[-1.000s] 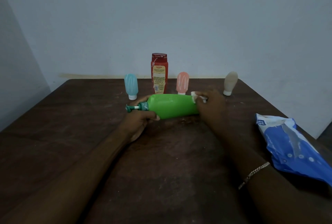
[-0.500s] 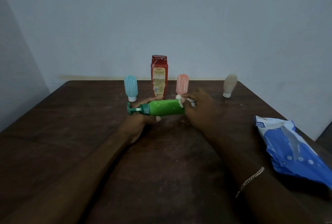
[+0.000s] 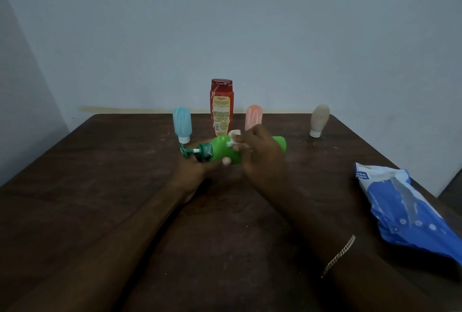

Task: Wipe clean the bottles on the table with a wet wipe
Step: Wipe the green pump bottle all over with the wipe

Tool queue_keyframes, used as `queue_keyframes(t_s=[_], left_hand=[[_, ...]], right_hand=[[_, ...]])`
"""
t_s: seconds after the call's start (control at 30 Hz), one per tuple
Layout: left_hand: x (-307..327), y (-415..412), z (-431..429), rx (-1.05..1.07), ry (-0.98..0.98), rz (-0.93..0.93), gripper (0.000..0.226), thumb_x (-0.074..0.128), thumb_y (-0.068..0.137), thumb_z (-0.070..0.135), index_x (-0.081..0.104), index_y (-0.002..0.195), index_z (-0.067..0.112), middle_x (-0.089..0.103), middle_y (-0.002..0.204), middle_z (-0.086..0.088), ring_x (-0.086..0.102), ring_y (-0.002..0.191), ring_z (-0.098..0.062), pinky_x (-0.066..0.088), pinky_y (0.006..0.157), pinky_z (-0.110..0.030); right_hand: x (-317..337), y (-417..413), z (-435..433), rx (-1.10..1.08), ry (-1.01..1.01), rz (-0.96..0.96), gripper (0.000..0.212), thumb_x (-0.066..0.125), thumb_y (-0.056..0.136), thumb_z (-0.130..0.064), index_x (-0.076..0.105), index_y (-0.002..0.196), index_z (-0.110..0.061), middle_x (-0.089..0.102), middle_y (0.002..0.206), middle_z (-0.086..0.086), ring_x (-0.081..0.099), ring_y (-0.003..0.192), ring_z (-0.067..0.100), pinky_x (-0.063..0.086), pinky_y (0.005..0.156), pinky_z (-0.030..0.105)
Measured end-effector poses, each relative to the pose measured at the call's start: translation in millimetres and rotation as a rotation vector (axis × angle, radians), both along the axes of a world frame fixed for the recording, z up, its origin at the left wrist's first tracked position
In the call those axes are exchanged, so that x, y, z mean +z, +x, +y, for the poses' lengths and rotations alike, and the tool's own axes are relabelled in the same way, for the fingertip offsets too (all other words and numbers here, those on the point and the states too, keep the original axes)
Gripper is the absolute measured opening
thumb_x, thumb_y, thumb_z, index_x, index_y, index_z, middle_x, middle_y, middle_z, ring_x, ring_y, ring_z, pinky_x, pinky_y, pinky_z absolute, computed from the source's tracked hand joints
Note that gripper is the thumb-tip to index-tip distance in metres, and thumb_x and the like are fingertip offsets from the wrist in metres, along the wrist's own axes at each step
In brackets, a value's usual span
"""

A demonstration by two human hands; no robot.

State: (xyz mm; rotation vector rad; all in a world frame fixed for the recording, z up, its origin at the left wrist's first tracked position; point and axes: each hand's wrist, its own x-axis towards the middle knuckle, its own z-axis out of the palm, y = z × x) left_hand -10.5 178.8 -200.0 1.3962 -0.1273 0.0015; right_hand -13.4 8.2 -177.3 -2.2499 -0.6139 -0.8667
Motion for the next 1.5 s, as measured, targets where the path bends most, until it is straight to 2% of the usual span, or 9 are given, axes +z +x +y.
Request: queue_keyframes(t_s=[0.23,0.37,0.5,0.67,0.8,0.93,1.2,1.33,1.5], left_hand=[[-2.6,4.0,-0.4,0.024,0.010,-0.040,0.055,0.080,0.066,0.004,0.063,0.118,0.013,0.074,0.115,-0.003,0.070,0.109,-0.018,0.054,0.097,-0.037],[-0.7,0.7,-1.0,0.039,0.018,-0.037,0.054,0.080,0.064,0.007,0.066,0.116,0.008,0.075,0.112,-0.008,0.070,0.109,-0.025,0.055,0.096,-0.042],[-2.4,1.1,2.1,0.016,0.009,-0.010,0.061,0.080,0.061,0.012,0.064,0.120,0.010,0.073,0.116,-0.009,0.068,0.110,-0.029,0.052,0.099,-0.048],[-4.5,1.8,-0.3,-0.010,0.043,-0.065,0.048,0.070,0.077,-0.011,0.067,0.108,0.025,0.076,0.107,0.005,0.070,0.105,-0.016,0.057,0.083,-0.027],[-3.0,-0.8,-1.6,-0.012,0.087,-0.100,0.046,0.059,0.083,-0.018,0.068,0.103,0.022,0.078,0.096,0.005,0.073,0.092,-0.013,0.058,0.073,-0.022],[-6.3,-0.9,-2.9,-0.003,0.081,-0.053,0.038,0.053,0.087,-0.018,0.064,0.096,0.017,0.077,0.076,0.006,0.072,0.070,-0.010,0.056,0.058,-0.019],[0.4,1.6,1.3,-0.044,0.077,-0.161,0.052,0.066,0.077,-0.017,0.068,0.118,0.016,0.073,0.119,0.000,0.068,0.112,-0.016,0.057,0.090,-0.029],[3.6,3.0,1.2,-0.022,0.075,-0.140,0.054,0.069,0.075,-0.014,0.067,0.121,0.015,0.072,0.118,0.006,0.067,0.112,-0.011,0.056,0.095,-0.033],[2.2,5.3,4.2,0.025,-0.022,-0.071,0.056,0.073,0.071,-0.006,0.063,0.123,0.013,0.073,0.118,-0.001,0.066,0.114,-0.017,0.054,0.096,-0.034]], right_hand=[[-10.1,21.9,-32.9,-0.332,0.190,0.124,0.027,0.066,0.085,-0.007,0.074,0.111,-0.008,0.067,0.097,0.011,0.061,0.081,0.017,0.031,0.061,0.007],[-6.5,-2.0,6.2,-0.082,0.145,0.031,0.030,0.060,0.093,-0.009,0.065,0.122,-0.006,0.062,0.113,0.008,0.060,0.096,0.012,0.049,0.080,0.015],[-1.8,-10.1,20.2,0.087,0.019,-0.094,0.028,0.058,0.092,-0.005,0.066,0.119,0.000,0.058,0.102,0.007,0.056,0.087,0.012,0.046,0.079,0.017],[-2.6,1.1,-4.2,-0.072,0.061,0.018,0.024,0.059,0.091,-0.009,0.070,0.111,-0.005,0.058,0.102,0.003,0.058,0.094,0.015,0.052,0.077,0.022],[0.8,-7.0,5.2,0.054,-0.049,-0.005,0.023,0.057,0.089,-0.009,0.069,0.108,-0.004,0.054,0.100,0.004,0.052,0.082,0.010,0.040,0.070,0.013],[5.0,-11.6,22.7,0.134,-0.163,-0.028,0.023,0.061,0.086,-0.003,0.068,0.108,0.000,0.053,0.102,0.010,0.053,0.086,0.018,0.045,0.075,0.025],[-8.4,35.3,-48.4,-0.245,-0.053,0.171,0.027,0.063,0.086,-0.005,0.071,0.112,-0.010,0.057,0.102,0.006,0.056,0.088,0.018,0.044,0.073,0.026],[-21.9,54.1,-61.1,-0.379,0.177,0.204,0.027,0.060,0.085,-0.008,0.074,0.106,-0.014,0.062,0.108,0.011,0.061,0.096,0.028,0.050,0.085,0.040],[-20.0,55.2,-56.9,-0.380,0.299,0.259,0.023,0.059,0.087,-0.009,0.075,0.102,-0.018,0.069,0.103,0.008,0.063,0.094,0.024,0.045,0.082,0.030]])
